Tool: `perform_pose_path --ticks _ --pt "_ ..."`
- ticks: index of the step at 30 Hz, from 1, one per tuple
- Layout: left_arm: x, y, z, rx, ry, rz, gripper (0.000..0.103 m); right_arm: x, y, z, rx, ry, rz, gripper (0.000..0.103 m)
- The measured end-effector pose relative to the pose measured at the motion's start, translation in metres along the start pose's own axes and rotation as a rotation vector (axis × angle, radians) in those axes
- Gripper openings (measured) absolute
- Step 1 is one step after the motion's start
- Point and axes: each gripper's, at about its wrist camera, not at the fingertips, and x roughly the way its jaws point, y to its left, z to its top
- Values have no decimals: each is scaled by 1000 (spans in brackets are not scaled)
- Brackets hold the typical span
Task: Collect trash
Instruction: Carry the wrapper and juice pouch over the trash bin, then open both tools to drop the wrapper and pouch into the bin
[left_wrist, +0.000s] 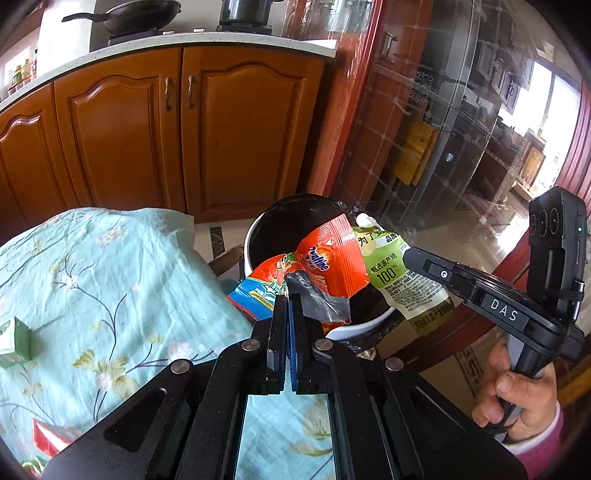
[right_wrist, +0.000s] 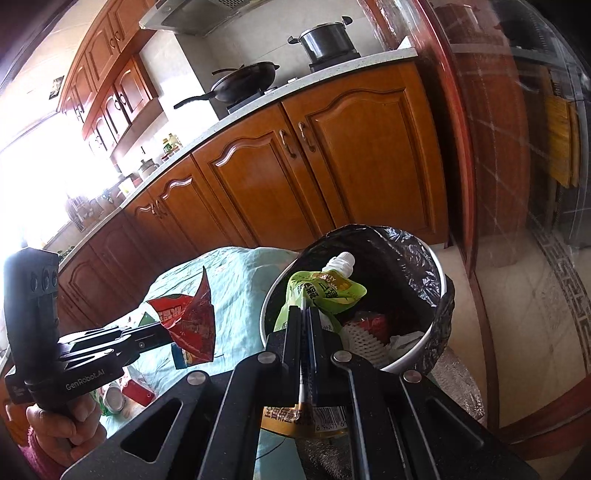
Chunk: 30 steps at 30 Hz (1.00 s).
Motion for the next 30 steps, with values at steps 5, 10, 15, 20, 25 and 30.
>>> perform_pose_path --ticks 5,10,15,20,25,30 --pt "22 -5 15 23 21 4 1 8 -11 12 3 -4 -16 3" --pt "47 -10 29 40 46 16 1 22 -23 23 5 1 -30 3" --pt "67 -13 34 58 79 27 1 36 -31 30 6 17 -41 3" --pt "81 -16 33 62 107 27 1 50 -39 28 12 42 -47 3" --pt "97 -19 32 63 136 33 1 57 -46 25 21 60 -53 3" --pt "104 -20 30 65 151 36 1 62 -50 24 23 70 -55 3"
